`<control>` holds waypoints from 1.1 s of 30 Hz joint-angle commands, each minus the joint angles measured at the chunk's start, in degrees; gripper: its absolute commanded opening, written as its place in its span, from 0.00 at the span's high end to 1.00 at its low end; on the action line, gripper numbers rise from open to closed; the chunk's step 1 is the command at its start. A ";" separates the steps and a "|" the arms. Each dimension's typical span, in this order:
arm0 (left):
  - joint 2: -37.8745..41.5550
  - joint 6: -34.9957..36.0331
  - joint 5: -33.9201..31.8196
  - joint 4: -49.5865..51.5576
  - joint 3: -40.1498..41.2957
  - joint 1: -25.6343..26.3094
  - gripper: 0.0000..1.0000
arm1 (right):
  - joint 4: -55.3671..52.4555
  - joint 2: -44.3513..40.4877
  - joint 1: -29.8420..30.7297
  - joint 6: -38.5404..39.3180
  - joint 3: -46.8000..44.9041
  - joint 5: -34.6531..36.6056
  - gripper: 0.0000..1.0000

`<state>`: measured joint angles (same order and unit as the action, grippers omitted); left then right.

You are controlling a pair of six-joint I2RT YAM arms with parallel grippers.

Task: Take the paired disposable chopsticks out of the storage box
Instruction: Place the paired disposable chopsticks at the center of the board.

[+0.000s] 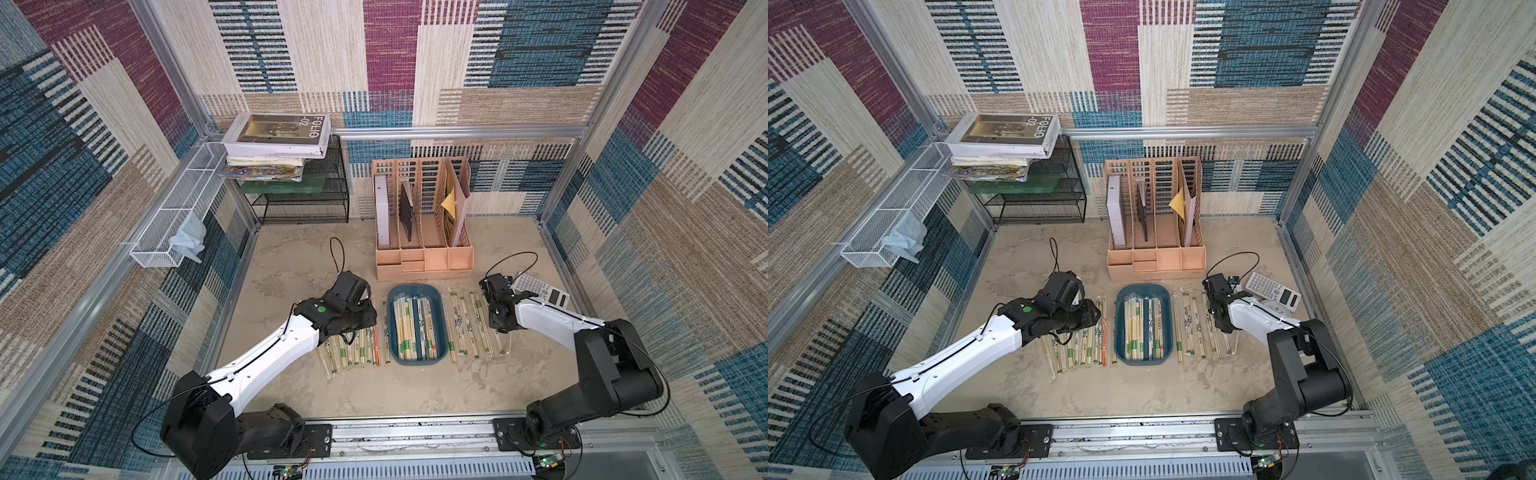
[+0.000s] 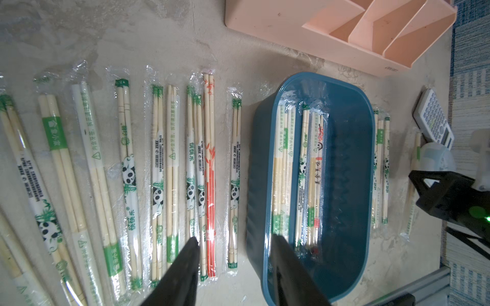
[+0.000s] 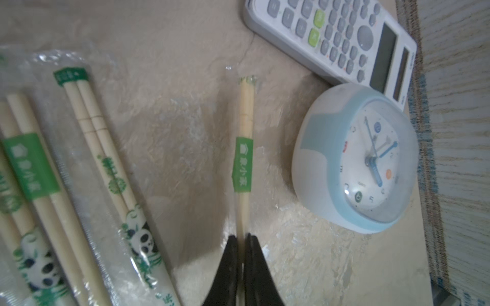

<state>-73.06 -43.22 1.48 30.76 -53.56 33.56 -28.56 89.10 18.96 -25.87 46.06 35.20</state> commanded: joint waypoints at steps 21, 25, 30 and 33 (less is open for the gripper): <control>0.95 1.56 -4.12 2.38 -0.61 -0.03 0.52 | -0.69 -11.64 15.10 -6.90 8.24 -19.47 0.42; 1.12 1.82 -6.08 3.45 -1.30 -0.13 0.52 | 2.88 -8.94 19.47 -8.95 10.37 -27.11 0.43; 1.29 2.34 -8.19 5.00 -2.02 -1.27 0.52 | 4.43 -2.46 24.38 -10.30 13.91 -28.68 0.44; 1.83 2.71 -8.49 5.35 -2.00 -2.47 0.52 | 5.59 1.30 26.23 -10.52 15.67 -29.61 0.46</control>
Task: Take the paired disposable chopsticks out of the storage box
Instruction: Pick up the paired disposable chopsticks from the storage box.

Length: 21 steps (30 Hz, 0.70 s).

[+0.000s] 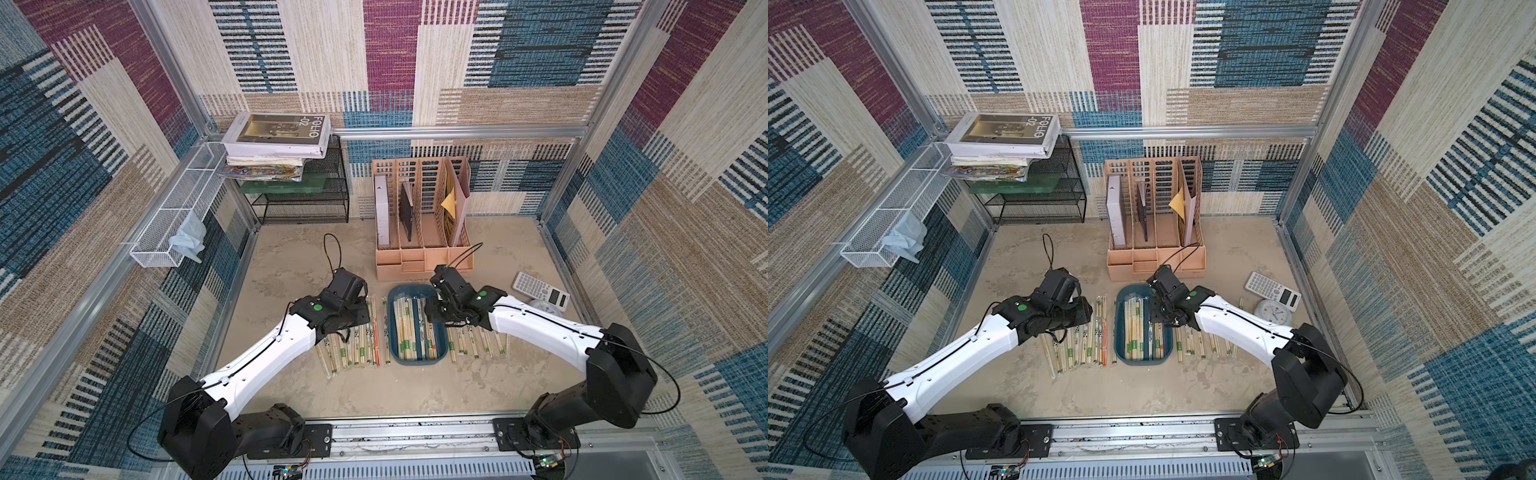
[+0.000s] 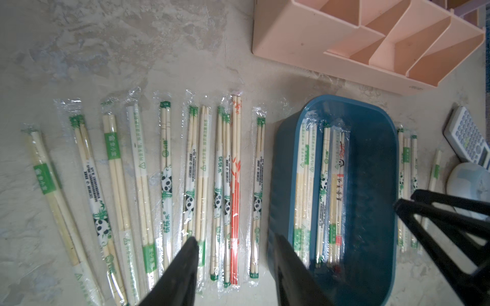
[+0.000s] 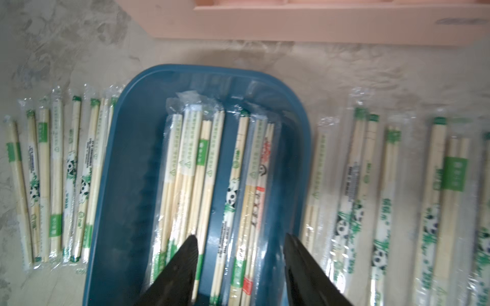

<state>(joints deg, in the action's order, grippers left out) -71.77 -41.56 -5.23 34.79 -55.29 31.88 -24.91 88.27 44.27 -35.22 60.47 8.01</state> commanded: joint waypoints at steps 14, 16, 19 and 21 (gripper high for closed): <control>3.20 1.92 -1.70 1.93 1.82 -4.18 0.52 | 3.61 14.08 4.76 -1.27 6.81 -3.77 0.60; 3.63 1.91 -1.59 1.82 2.14 -4.39 0.52 | 3.45 15.06 4.95 -1.34 7.20 -3.70 0.60; 4.18 1.92 -1.44 1.70 2.68 -4.62 0.52 | 3.73 16.03 4.98 -1.38 7.28 -3.65 0.63; 4.35 1.92 -1.31 1.71 2.88 -4.72 0.52 | 3.82 16.79 5.01 -1.34 7.47 -3.70 0.64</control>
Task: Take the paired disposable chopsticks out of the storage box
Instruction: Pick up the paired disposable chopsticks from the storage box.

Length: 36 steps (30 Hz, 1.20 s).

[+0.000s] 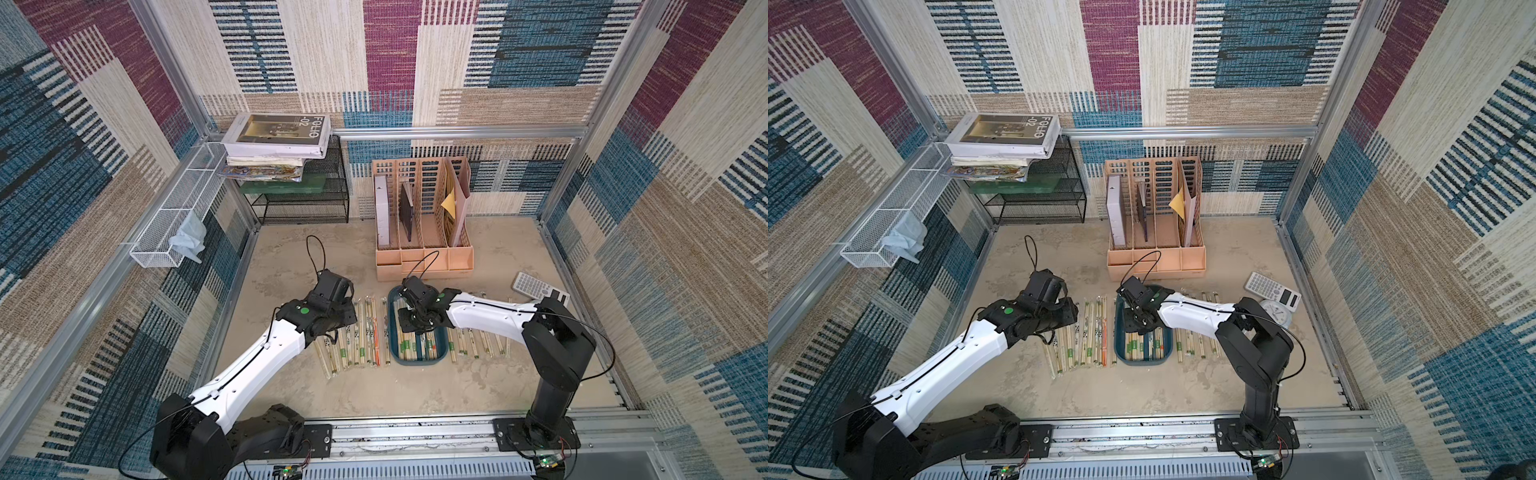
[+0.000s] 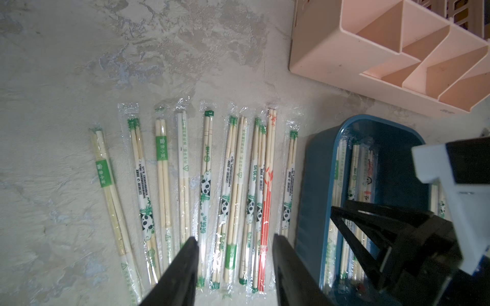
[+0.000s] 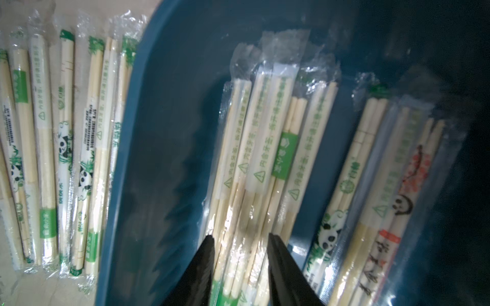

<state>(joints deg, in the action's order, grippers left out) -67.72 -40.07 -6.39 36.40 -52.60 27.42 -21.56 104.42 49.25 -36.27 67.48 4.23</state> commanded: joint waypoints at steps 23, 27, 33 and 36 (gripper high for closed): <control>0.86 -0.05 1.32 -0.59 1.19 -0.53 0.52 | -0.46 2.36 0.05 0.13 1.86 0.74 0.89; 0.84 0.16 1.84 -0.62 0.90 -0.53 0.52 | -1.11 0.10 -0.04 0.04 1.70 1.46 0.89; 0.59 0.33 2.16 -0.76 0.57 -0.53 0.53 | -1.90 -2.68 -0.64 0.24 1.51 2.52 0.93; 0.32 0.46 3.57 -1.11 0.33 -0.53 0.53 | -2.50 -4.30 -1.23 0.03 1.01 3.13 0.93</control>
<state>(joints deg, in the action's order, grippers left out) -67.18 -40.10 -4.43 35.97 -51.77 26.98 -22.87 101.12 48.31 -36.21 68.73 5.96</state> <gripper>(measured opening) 0.475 0.077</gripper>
